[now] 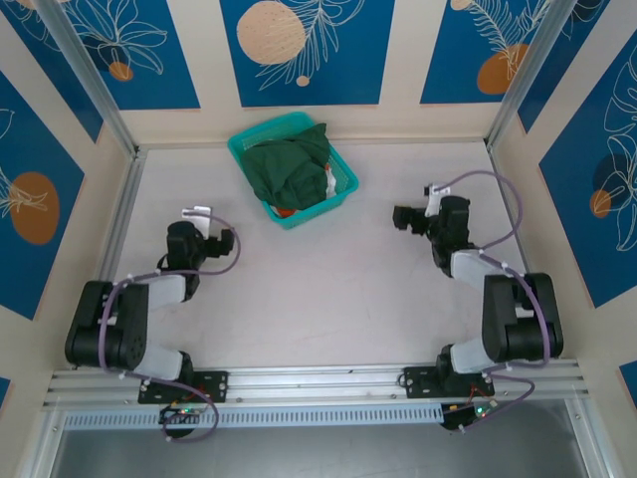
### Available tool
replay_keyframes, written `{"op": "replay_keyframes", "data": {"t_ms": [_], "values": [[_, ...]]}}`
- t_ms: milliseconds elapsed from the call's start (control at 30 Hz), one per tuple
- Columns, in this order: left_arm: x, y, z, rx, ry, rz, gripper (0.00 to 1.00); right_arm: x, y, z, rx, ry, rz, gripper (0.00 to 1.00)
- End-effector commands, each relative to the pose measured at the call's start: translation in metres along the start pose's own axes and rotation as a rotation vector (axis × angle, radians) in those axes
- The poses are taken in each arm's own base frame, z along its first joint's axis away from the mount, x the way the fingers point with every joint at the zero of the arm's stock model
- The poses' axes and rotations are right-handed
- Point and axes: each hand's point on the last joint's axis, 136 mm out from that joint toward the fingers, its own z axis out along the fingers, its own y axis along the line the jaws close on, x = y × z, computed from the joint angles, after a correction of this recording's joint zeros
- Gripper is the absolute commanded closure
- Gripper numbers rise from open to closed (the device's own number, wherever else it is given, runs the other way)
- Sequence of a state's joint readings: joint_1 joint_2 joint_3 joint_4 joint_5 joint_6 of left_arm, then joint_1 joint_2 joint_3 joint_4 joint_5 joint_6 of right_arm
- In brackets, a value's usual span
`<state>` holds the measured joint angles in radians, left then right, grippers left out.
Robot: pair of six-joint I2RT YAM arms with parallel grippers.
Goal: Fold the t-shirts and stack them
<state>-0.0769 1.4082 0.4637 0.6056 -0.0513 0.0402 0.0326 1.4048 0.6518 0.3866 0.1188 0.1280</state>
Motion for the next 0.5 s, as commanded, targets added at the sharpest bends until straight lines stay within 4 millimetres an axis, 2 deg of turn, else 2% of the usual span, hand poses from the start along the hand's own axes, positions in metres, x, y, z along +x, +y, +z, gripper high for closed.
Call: {"op": "replay_keyframes", "data": {"t_ms": [0,133,200,267,333,367,467], "values": [[-0.059,0.000,-0.022,0.013,-0.095,-0.072,0.00,-0.029,0.016,-0.037,-0.033,-0.029,0.046,0.01],[-0.112,0.017,-0.043,-0.043,-0.114,-0.294,0.00,-0.063,0.040,-0.079,-0.138,-0.077,0.098,0.01],[-0.138,0.012,-0.051,0.058,-0.122,-0.383,0.00,-0.075,0.048,-0.099,-0.174,-0.075,0.142,0.01],[-0.157,0.008,-0.056,0.150,-0.149,-0.481,0.00,-0.080,0.036,-0.110,-0.108,-0.065,0.244,0.01],[-0.161,0.016,-0.056,0.129,-0.123,-0.606,0.00,-0.081,0.018,-0.120,-0.011,-0.052,0.369,0.01],[-0.157,0.021,-0.055,0.094,-0.096,-0.668,0.00,-0.081,0.011,-0.123,0.026,-0.051,0.405,0.01],[-0.155,0.022,-0.051,0.104,-0.098,-0.763,0.00,-0.078,0.003,-0.123,0.073,-0.034,0.447,0.01]]}}
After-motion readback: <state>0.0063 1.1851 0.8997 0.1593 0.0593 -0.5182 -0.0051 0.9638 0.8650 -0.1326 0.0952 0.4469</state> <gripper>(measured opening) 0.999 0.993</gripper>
